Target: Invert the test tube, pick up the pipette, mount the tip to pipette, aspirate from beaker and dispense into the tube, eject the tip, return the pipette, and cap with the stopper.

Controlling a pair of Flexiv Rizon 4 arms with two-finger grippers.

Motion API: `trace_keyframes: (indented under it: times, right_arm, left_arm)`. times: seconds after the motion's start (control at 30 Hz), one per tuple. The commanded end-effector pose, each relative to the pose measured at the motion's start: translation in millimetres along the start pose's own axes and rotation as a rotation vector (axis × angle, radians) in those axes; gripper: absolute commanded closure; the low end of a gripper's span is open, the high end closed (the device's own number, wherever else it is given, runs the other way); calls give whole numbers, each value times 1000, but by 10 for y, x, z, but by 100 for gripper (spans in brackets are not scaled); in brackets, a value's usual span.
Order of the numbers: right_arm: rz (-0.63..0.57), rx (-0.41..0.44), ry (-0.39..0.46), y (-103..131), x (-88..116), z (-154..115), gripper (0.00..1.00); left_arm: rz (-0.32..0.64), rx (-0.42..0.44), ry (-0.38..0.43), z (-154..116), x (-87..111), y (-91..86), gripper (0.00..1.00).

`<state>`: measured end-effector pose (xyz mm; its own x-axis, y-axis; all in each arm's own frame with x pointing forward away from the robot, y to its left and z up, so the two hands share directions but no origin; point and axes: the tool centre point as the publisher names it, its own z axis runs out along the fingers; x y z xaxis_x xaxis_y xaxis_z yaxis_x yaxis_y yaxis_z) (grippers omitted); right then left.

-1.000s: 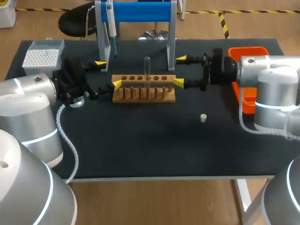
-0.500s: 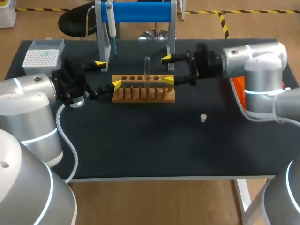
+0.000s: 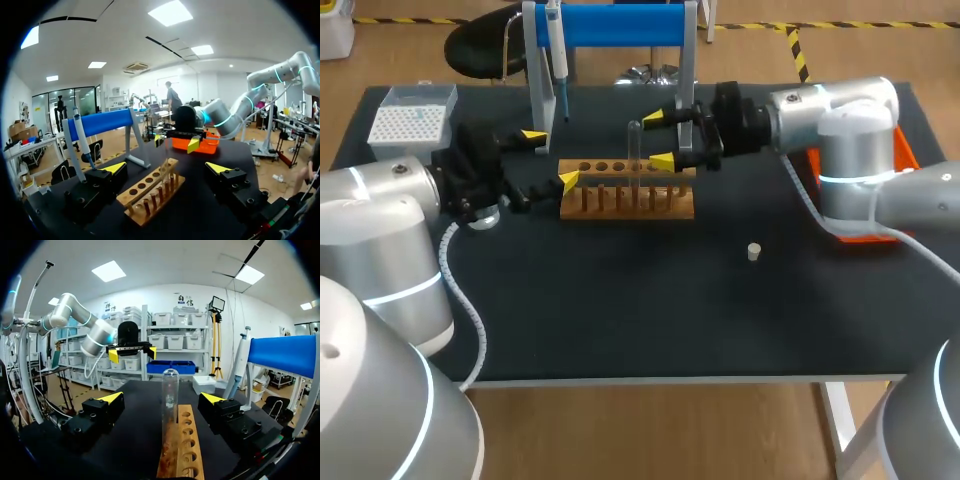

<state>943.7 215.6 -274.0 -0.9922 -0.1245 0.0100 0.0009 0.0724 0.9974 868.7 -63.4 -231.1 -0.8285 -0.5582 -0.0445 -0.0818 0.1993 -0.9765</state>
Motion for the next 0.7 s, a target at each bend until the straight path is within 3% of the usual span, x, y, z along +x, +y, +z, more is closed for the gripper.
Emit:
trace_keyframes:
  times: [0.03,0.7]
  right_arm:
    - [1,-12,81,-49,-103,68,0]
    - [16,-42,56,-68,-170,329,0]
  left_arm:
    - [1,0,-4,10,10,0,0]
    - [1,0,-4,10,10,0,0]
